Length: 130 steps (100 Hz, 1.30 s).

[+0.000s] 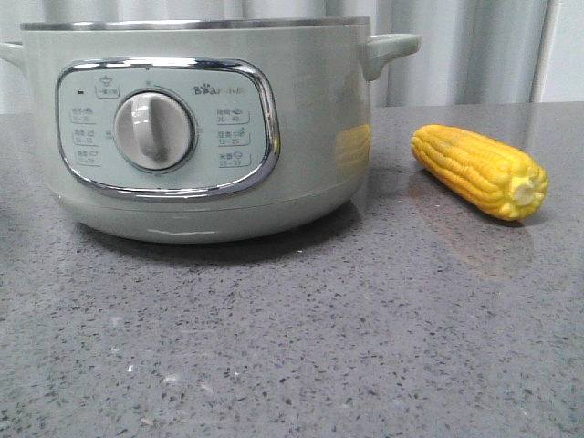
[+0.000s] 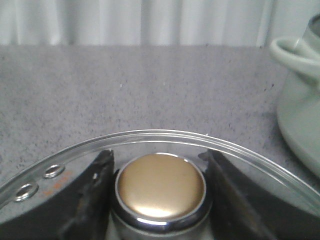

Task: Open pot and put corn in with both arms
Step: 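Lift the glass lid off with the left gripper, set it beside the pot, then lower the right gripper onto the yellow corn cob and grasp it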

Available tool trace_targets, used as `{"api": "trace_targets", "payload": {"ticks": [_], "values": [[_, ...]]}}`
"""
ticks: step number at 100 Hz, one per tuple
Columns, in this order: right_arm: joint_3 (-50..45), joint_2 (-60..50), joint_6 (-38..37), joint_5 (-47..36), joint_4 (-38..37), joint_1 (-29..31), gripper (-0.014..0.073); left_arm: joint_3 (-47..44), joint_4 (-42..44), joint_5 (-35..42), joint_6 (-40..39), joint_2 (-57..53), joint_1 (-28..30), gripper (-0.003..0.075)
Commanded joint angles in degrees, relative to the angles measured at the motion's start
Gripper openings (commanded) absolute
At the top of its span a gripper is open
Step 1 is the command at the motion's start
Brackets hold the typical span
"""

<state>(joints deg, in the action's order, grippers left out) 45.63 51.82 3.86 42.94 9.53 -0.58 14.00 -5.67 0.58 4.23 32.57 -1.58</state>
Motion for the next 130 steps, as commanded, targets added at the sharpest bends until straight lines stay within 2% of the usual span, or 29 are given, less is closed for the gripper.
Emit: {"api": "trace_targets", "payload": {"ticks": [1,18,38,51,96,103,114,120,130], "values": [[4.55,1.74,0.70,-1.24,0.84,-0.04,0.0314,1.91,-0.56,9.93,-0.05,2.86,0.08,-0.0020],[7.34,3.88,0.70,-0.99,1.92,-0.04,0.0314,1.91,-0.29,17.37,-0.05,10.04,-1.08,-0.0020],[7.64,4.34,0.70,-0.87,2.20,-0.04,0.0314,1.91,-0.29,23.29,-0.05,19.42,-5.73,-0.0020],[7.64,4.34,0.70,-0.87,2.20,-0.04,0.0311,1.91,-0.17,29.91,-0.05,24.81,-7.96,-0.0020],[7.64,4.34,0.70,1.45,2.29,-0.04,0.0312,1.91,-0.25,31.30,-0.05,29.35,-8.38,-0.0012],[7.64,4.34,0.80,1.65,2.29,-0.04,0.0321,1.91,-0.25,31.30,-0.05,29.35,-8.38,0.0041],[7.75,5.02,2.50,3.18,3.02,-0.04,0.0370,1.91,-0.25,31.58,-0.05,29.35,-8.38,0.0216],[8.13,6.16,4.92,4.82,5.89,-0.31,0.0388,1.91,-0.37,31.71,-0.05,29.35,-8.38,0.0305],[9.12,8.40,5.92,5.33,7.10,-2.23,0.0388,1.91,-0.58,31.93,-0.05,29.35,-8.38,0.0349]]}}
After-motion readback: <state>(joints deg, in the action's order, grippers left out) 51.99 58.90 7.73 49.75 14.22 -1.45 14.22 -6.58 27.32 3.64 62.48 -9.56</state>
